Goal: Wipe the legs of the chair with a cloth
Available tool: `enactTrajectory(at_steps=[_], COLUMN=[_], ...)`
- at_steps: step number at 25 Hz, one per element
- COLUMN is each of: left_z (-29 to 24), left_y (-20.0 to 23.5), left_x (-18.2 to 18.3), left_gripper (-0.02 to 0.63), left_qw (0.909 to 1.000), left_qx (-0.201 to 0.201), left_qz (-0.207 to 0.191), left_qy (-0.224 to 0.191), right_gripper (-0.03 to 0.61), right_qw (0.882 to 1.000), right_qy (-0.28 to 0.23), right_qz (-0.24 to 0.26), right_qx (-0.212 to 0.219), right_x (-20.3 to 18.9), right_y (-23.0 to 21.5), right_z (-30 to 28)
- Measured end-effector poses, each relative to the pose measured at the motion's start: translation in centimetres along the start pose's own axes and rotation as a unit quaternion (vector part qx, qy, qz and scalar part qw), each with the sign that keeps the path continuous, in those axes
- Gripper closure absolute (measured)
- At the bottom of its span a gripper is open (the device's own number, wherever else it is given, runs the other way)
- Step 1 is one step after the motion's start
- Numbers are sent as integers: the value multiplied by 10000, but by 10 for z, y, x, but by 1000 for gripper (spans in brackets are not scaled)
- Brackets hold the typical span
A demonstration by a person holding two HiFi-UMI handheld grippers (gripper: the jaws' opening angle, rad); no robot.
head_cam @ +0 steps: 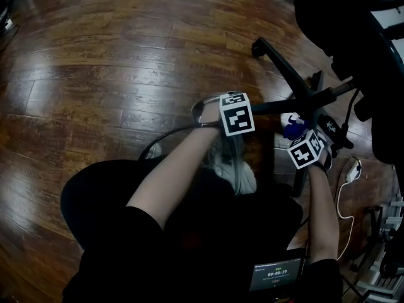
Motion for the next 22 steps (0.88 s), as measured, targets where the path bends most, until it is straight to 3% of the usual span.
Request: enactTrajectory(at_steps=[4, 7, 11, 18, 22], left_z=[0, -1, -1, -2, 0], left_y=[0, 0, 2, 1, 1], left_x=[-4, -3, -3, -2, -2], left_gripper=[465, 465, 465, 465, 465], left_qw=[10000, 10000, 10000, 10000, 10000], left_qx=[19, 62, 70, 76, 58], left_qz=[-3, -23, -18, -10, 35], left_qy=[34, 33, 29, 27, 10], right_gripper=[504, 504, 503, 506, 506], right_qw=[9987, 9943, 9870, 9895, 9952], right_qy=[52, 197, 339, 306, -21], right_qz=[218, 103, -208, -96, -207], right_qx=[466, 1039, 1558, 1411, 956], right_x=[-38, -65, -77, -75, -52], right_y=[62, 101, 115, 110, 72], right_z=[25, 43, 51, 47, 31])
Point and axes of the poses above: the fingertips, and each gripper's own axes: z backward along the fingers, y to its left, x out of its top, the point moved 4 cm from there along z, backward along the fingers, and after that the axes turned 1 degree about y, right-handed, at the moved point
